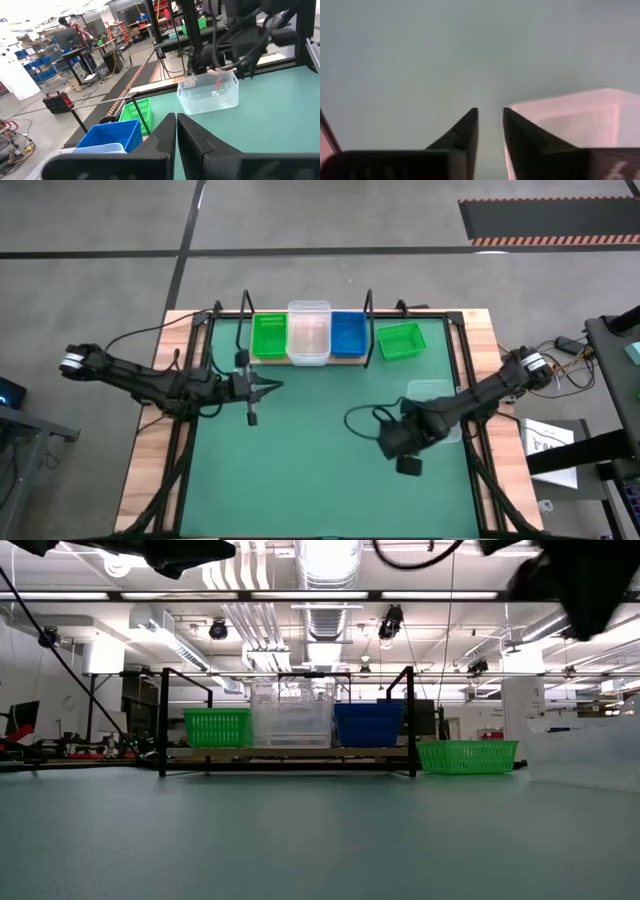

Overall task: Stack baskets on shelf by color
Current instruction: Stack the transparent bin on the transparent bin on the shelf

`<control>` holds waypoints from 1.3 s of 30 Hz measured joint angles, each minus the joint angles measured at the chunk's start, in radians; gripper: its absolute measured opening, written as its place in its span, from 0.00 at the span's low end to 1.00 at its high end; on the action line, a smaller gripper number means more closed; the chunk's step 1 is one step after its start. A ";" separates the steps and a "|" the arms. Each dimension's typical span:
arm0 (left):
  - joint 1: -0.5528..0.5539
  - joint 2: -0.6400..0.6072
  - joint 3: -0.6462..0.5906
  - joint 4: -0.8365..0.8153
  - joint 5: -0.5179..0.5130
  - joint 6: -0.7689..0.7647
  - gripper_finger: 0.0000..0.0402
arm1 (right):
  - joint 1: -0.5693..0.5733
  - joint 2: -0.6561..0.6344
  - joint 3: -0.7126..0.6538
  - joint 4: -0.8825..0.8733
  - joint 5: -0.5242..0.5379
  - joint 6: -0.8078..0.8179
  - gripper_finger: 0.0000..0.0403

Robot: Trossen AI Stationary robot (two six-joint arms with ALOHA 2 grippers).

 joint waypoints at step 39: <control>-0.003 0.020 0.001 -0.003 0.000 -0.104 0.00 | 0.225 -0.164 -0.360 0.347 0.112 0.126 0.02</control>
